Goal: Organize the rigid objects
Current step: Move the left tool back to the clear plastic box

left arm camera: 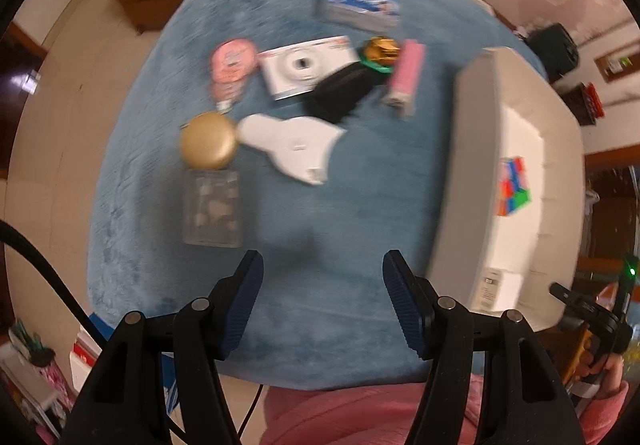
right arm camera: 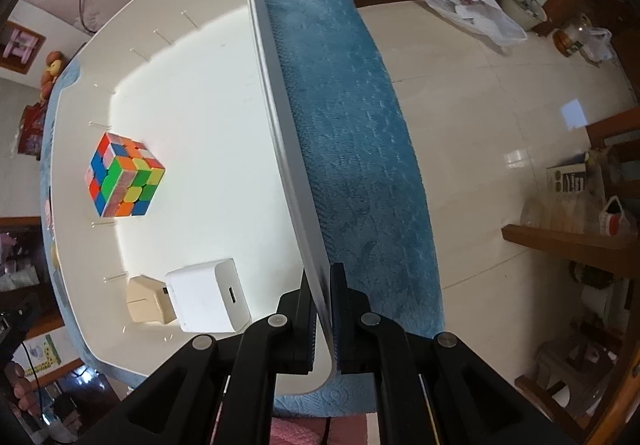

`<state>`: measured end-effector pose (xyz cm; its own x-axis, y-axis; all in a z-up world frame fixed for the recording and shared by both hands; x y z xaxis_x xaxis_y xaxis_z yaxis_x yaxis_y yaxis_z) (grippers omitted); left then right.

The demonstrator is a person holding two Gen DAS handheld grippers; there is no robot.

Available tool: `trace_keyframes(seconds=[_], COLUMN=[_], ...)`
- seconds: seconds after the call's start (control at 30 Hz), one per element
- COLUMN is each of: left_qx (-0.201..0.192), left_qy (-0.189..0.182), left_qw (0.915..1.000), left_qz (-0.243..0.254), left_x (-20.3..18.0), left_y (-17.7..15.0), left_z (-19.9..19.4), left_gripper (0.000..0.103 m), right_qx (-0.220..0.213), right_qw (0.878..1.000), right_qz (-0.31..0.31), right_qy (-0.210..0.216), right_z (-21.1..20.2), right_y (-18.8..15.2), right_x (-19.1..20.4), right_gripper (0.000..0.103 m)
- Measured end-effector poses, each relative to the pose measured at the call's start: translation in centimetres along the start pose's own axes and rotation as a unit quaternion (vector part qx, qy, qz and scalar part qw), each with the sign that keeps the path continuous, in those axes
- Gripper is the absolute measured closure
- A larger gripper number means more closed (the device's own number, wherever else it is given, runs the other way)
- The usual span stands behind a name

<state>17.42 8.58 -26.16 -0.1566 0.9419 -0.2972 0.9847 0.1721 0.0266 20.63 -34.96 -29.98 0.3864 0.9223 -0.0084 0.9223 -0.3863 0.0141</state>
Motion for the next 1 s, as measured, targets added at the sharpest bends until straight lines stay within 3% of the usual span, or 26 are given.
trace_keyframes(seconds=[0.17, 0.23, 0.47, 0.63, 1.0], left_qx=[0.018, 0.025, 0.049, 0.076, 0.089], left_qy=[0.014, 0.016, 0.016, 0.014, 0.017], left_qw=[0.9992, 0.9985, 0.9974, 0.9962, 0.9954], left_qz=[-0.034, -0.046, -0.051, -0.042, -0.030], left_x=[4.3, 5.7, 8.5, 9.1, 7.8], left_y=[0.5, 0.6, 1.3, 1.5, 2.8], left_z=[1.0, 1.4, 3.2, 4.6, 6.8], left_gripper=[0.035, 0.024, 0.022, 0.022, 0.023], right_qx=[0.003, 0.004, 0.005, 0.003, 0.003], right_qw=[1.000, 1.000, 0.999, 0.998, 0.998], right_qz=[0.021, 0.026, 0.041, 0.050, 0.051], right_qy=[0.001, 0.000, -0.015, -0.027, -0.043], right_z=[0.0, 0.0, 0.0, -0.2, -0.3], right_y=[-0.1, 0.0, 0.0, 0.0, -0.3], right_x=[-0.2, -0.3, -0.2, 0.0, 0.4], right_gripper=[0.096, 0.095, 0.094, 0.093, 0.092])
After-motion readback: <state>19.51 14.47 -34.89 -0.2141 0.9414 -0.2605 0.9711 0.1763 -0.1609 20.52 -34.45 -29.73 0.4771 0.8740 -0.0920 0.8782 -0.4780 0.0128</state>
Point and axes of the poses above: each gripper's, at about its wrist camera, not at the fingertips, and z roughly the way its jaws point, x to its left, y to its top, the point moved 7 cm from there along z, roughly the way its jaws point, and after that the axes turned 5 degrees about -y, right-handed, at the moved point
